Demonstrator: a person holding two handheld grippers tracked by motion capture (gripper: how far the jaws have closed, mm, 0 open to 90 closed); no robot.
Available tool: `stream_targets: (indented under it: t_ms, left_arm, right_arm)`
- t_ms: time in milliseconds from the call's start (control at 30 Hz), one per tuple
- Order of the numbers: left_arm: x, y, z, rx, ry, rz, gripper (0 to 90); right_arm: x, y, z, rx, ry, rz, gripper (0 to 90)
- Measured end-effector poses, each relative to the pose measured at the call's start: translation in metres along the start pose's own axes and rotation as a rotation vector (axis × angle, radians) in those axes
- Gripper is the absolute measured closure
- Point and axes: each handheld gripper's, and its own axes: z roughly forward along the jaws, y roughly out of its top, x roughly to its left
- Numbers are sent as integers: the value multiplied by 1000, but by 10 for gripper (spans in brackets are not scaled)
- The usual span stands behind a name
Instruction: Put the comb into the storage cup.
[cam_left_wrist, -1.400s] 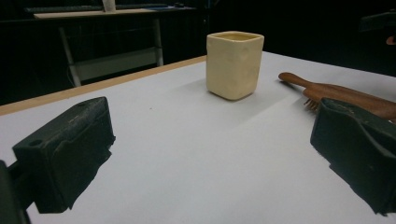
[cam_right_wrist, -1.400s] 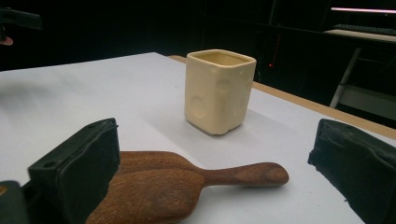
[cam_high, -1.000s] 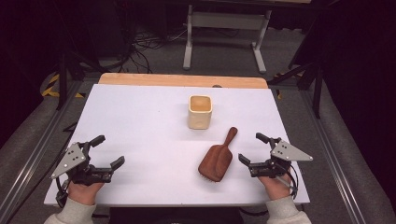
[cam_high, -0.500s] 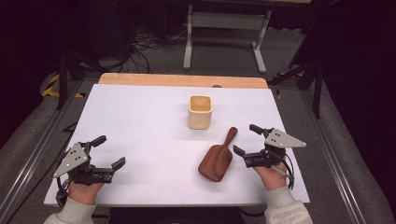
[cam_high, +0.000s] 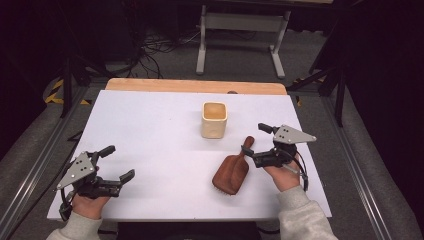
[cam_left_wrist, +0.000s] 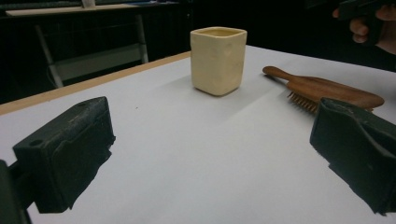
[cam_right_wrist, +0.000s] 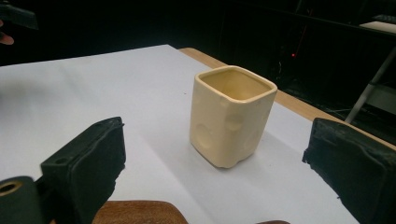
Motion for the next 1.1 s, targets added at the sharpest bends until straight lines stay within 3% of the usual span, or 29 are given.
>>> stream_targets:
  t_ms: [233,433,600,700,733,867,900,1000,1100]
  left_arm:
    - [-2,0,1,11,9,7,1]
    - [-1,-2,0,-7,4,-17,0]
    - [-3,-2,1,21,20,-9,0]
    - [-2,-2,1,28,-5,-12,11]
    - [-2,-2,2,26,-8,-10,17]
    - [-2,-3,2,29,-10,-10,24]
    - [-2,-3,2,30,-10,-11,24]
    - [-1,-3,1,29,-8,-9,25]
    - [-1,-3,1,27,-8,-12,25]
  right_arm:
    - [-7,7,11,35,27,-10,107]
    - [-13,15,18,64,62,-22,162]
    - [-18,20,22,87,71,-24,205]
    - [-22,24,27,123,92,-45,350]
    - [-23,26,28,148,108,-53,485]
    - [-28,30,35,238,146,-68,855]
    - [-29,30,37,251,143,-75,897]
    - [-32,31,42,296,137,-73,899]
    - [-39,31,53,385,138,-85,899]
